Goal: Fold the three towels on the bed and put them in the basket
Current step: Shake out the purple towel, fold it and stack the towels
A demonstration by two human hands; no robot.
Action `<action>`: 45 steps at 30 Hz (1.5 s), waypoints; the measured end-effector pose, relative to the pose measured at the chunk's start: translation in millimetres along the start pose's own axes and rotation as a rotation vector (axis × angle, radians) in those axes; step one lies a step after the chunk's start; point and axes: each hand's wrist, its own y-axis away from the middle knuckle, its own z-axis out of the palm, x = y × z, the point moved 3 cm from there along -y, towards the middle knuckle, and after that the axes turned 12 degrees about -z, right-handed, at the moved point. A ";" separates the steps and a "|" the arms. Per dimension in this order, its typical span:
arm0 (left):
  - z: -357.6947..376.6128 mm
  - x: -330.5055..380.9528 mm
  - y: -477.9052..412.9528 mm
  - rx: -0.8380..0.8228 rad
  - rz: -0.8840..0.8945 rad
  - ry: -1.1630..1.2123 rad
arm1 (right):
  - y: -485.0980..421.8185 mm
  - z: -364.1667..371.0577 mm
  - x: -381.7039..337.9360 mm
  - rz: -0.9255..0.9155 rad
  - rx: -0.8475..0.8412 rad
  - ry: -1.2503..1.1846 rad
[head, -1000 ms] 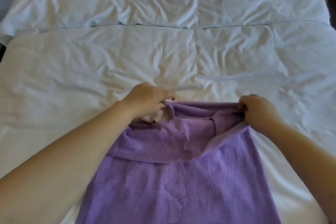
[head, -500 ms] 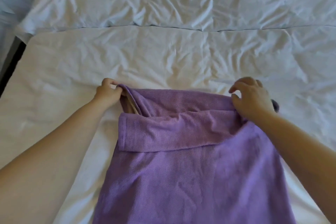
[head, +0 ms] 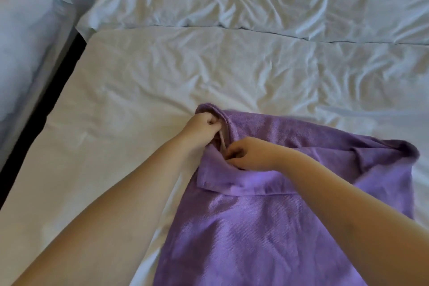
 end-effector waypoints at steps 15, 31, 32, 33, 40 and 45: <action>12.1 -55.1 71.9 -0.336 0.063 0.115 | -54.8 -17.7 -3.4 0.172 0.589 -0.011; 10.0 -50.7 31.0 -0.120 -0.041 -0.064 | -67.6 -45.0 -29.5 0.135 0.447 0.249; 8.3 -56.6 33.1 -0.163 -0.055 -0.089 | -67.9 -51.4 -31.9 0.133 0.492 0.222; 4.2 -61.9 33.1 -0.161 -0.060 -0.093 | -69.0 -58.2 -33.3 0.139 0.525 0.212; -66.7 -94.8 25.9 0.440 -0.202 0.253 | -81.7 -75.7 -49.0 0.176 0.748 -0.086; -56.7 -101.0 43.9 0.215 -0.037 0.204 | -106.4 -49.8 -54.7 0.239 0.531 -0.445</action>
